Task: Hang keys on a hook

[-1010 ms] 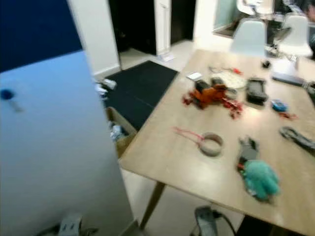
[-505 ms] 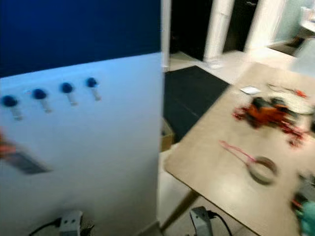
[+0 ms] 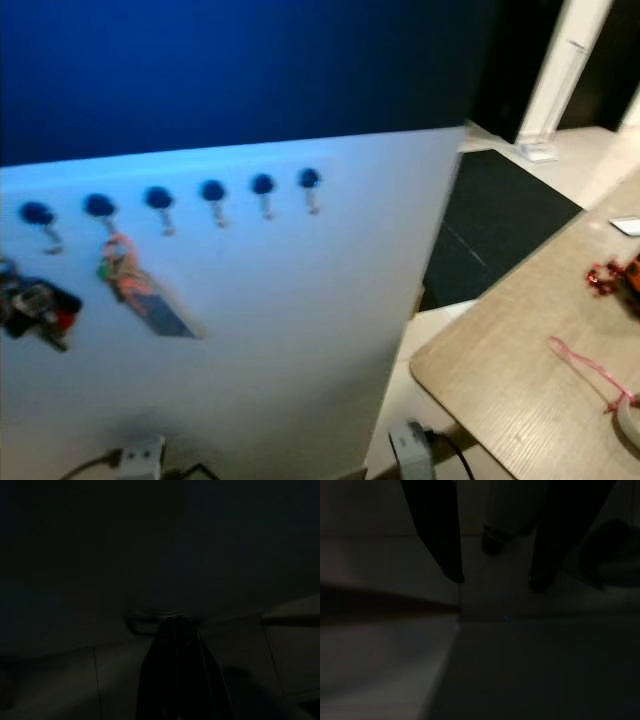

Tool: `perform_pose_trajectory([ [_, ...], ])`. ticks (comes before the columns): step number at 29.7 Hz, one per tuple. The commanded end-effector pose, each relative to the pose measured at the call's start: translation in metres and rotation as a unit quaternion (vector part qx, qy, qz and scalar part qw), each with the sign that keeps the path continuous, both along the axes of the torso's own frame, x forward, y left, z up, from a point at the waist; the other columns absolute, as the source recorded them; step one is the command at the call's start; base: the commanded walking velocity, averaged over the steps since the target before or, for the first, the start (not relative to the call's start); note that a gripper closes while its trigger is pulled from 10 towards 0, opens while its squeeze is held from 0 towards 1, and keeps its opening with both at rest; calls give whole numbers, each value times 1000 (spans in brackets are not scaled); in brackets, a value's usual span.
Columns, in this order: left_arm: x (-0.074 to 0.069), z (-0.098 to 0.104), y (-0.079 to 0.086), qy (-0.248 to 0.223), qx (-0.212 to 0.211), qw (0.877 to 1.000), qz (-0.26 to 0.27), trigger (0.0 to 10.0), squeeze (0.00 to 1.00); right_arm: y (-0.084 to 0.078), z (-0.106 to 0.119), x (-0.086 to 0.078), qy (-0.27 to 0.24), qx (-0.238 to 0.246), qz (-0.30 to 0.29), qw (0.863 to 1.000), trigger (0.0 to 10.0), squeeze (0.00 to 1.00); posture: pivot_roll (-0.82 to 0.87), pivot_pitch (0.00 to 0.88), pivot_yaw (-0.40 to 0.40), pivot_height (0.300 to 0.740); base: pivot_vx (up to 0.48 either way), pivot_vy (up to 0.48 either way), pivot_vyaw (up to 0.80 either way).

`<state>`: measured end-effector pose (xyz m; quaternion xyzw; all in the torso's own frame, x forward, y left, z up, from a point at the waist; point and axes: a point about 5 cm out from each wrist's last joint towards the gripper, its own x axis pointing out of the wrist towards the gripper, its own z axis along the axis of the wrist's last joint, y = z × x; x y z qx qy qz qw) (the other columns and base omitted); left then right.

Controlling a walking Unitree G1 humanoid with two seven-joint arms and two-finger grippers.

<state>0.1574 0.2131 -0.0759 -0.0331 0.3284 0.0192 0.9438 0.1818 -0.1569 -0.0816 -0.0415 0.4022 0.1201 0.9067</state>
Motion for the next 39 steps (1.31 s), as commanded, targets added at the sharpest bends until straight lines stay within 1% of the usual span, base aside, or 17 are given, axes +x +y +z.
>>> perform_pose_trajectory([
  [1, -10, -5, -1, 17, -1, 1000, 0, 10000, 0, -5, -2, -4, 8, -5, -7, 1000, 10000, 0, 86, 29, -32, 740, 0, 0, 800],
  [14, -10, -5, -2, 15, -5, 1000, -1, 10000, 0, -6, -2, -5, 6, -6, -14, 1000, 10000, 0, 88, 35, -34, 740, 0, 0, 800],
  [15, -9, -4, -2, 14, -5, 1000, -1, 10000, 0, -6, -1, -4, 1, -5, -19, 1000, 10000, 0, 89, 37, -34, 740, 0, 0, 0],
  [17, -9, -4, -2, 13, -6, 1000, -1, 10000, 0, -8, -2, -3, 6, 2, -45, 999, 10000, 0, 88, 37, -33, 740, 0, 0, 0],
  [18, -9, -4, -3, 12, -7, 1000, -2, 10000, 0, -8, -2, -3, 6, 3, -47, 999, 10000, 0, 88, 37, -33, 740, 0, 0, 0],
  [39, -7, -3, -5, 9, -9, 1000, -12, 10000, 0, -6, -2, -4, 9, 4, -47, 999, 10000, 0, 85, 42, -29, 740, 0, 0, 0],
])
